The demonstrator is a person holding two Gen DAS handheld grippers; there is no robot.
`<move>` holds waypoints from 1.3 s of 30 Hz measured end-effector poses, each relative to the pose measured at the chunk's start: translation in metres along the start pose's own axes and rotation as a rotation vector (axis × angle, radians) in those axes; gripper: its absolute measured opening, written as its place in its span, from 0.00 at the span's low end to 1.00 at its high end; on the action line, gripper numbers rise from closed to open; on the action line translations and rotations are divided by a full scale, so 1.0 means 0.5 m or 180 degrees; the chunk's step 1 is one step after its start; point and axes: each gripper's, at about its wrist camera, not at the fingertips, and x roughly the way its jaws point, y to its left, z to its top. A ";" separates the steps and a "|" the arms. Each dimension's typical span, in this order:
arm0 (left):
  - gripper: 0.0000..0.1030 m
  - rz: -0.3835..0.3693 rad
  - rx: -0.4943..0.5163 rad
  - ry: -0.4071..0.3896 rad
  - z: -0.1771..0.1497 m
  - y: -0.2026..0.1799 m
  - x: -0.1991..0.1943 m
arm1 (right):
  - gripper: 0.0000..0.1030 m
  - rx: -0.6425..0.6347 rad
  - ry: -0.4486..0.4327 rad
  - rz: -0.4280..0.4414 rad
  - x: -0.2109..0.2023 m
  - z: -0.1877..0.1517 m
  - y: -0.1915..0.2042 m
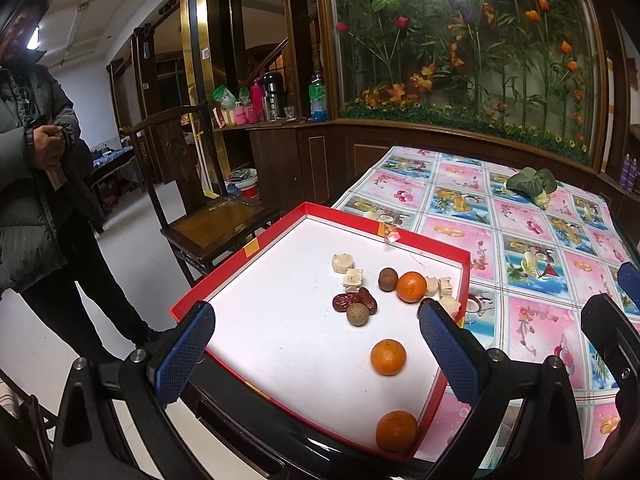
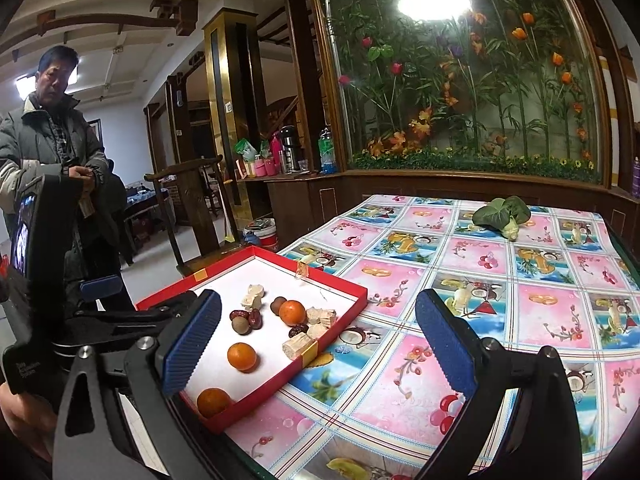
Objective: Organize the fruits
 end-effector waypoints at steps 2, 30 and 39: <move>0.99 -0.0012 -0.0003 0.0014 0.000 0.004 0.003 | 0.95 -0.0002 0.0009 -0.0001 0.005 0.003 0.004; 0.99 -0.0056 -0.0087 0.0142 -0.005 0.055 0.050 | 0.95 -0.0190 0.0117 -0.0031 0.058 0.014 0.065; 0.99 -0.0028 -0.0117 0.0179 -0.006 0.064 0.064 | 0.95 -0.0213 0.0180 -0.0007 0.080 0.012 0.079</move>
